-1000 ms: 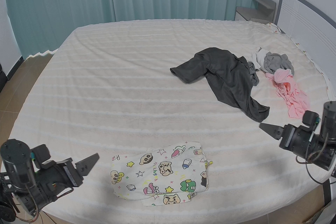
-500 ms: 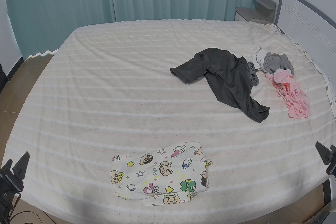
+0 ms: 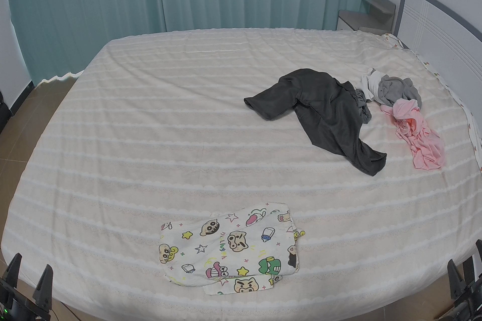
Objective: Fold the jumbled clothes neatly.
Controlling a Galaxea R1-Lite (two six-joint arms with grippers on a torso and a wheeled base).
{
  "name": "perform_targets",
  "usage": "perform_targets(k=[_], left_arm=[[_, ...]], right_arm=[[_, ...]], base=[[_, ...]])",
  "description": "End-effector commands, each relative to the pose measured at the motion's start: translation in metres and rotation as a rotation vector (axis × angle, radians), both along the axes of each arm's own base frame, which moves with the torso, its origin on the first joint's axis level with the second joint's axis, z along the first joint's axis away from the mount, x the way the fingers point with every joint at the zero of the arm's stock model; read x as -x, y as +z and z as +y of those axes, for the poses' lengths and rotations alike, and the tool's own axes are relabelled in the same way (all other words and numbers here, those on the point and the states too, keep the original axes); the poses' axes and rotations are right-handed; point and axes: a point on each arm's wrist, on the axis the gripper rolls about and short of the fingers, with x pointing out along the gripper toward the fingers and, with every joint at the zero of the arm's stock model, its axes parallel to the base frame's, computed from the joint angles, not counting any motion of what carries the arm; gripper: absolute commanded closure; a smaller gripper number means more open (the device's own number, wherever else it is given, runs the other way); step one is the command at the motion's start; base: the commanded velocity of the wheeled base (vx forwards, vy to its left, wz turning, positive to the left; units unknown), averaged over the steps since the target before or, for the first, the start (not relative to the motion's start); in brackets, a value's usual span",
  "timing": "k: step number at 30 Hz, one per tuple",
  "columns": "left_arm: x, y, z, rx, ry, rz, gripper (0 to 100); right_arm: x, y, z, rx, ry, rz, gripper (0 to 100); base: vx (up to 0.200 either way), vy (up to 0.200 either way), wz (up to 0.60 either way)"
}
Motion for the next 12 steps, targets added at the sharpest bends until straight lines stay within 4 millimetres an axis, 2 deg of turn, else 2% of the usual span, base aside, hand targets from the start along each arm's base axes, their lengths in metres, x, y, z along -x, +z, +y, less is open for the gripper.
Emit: perform_targets(k=[1, 5, 9, 12], left_arm=[[0.0034, -0.014, -0.002, -0.06, -0.024, -0.036, 0], [0.0033, -0.0146, -0.0022, -0.083, -0.029, -0.042, 0], [0.0025, -0.0202, -0.0025, -0.207, -0.043, -0.009, 0], [0.0018, -0.0197, -0.0034, -0.199, -0.09, -0.003, 0]], right_arm=[[0.0041, -0.0133, 0.0018, 0.051, 0.014, -0.036, 0], [0.0042, -0.0134, 0.0017, 0.017, 0.009, -0.037, 0], [0.0042, -0.0134, 0.0015, 0.01, 0.002, -0.037, 0], [0.0042, -0.0134, 0.0015, 0.004, 0.0, -0.037, 0]], base=[[0.0, 0.0, 0.0], [0.0, 0.0, 0.0], [0.0, 0.0, 0.0], [0.0, 0.0, 0.0]])
